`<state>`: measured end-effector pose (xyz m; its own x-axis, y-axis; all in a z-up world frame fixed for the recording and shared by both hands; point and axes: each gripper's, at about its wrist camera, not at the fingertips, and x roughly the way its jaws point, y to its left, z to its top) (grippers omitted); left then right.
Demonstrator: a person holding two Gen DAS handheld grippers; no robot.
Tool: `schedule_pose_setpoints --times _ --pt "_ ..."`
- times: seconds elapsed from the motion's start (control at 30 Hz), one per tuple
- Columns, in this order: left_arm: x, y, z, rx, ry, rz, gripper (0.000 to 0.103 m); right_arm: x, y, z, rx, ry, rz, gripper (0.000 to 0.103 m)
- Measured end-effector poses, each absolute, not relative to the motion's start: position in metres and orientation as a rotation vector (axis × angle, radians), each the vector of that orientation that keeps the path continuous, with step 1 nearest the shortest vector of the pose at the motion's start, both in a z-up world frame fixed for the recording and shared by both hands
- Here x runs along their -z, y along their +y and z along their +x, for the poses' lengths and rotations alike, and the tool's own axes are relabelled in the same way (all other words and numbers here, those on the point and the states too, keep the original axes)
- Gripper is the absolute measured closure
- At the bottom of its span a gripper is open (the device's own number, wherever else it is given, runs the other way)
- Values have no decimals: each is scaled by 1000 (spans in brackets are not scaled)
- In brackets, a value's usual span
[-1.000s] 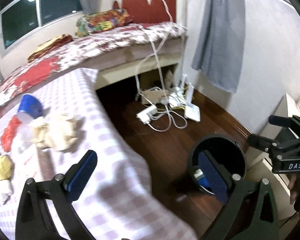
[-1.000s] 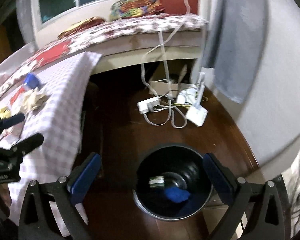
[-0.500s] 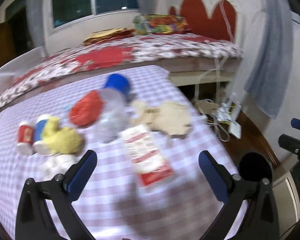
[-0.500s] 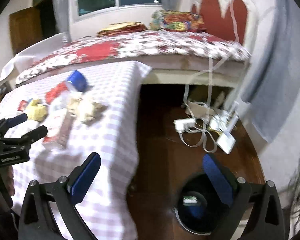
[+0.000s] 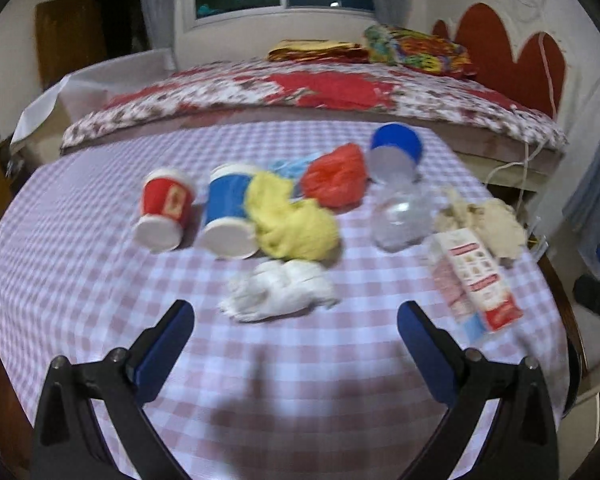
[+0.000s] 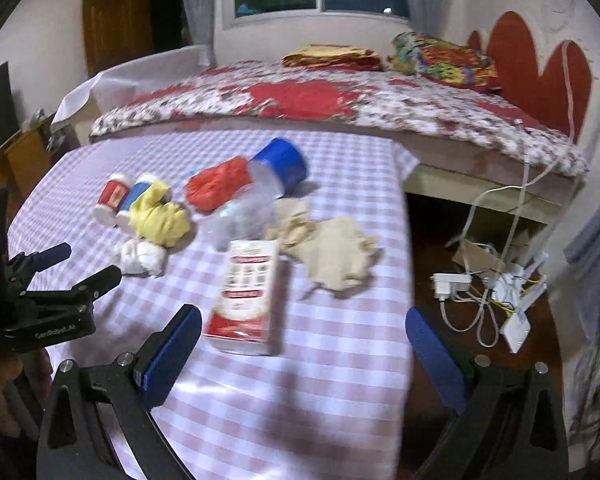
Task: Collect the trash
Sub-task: 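Move both empty tools back to the table, then grasp the white tissue bundle with the left tool while the right tool grasps the red-and-white nut-milk carton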
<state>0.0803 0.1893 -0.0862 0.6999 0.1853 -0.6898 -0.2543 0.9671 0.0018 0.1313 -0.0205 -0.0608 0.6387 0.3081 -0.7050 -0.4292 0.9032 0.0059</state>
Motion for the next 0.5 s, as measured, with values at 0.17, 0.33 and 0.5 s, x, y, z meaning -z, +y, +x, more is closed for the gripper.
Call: schedule_pose_setpoints --times 0.17,0.33,0.5 --pt "100 207 82 -244 795 -124 1 82 12 139 -446 825 -207 8" --pt "111 218 89 -226 824 -157 2 98 25 149 -438 869 -216 10" --pt "115 219 105 -208 838 -165 2 108 30 163 -425 897 -222 12"
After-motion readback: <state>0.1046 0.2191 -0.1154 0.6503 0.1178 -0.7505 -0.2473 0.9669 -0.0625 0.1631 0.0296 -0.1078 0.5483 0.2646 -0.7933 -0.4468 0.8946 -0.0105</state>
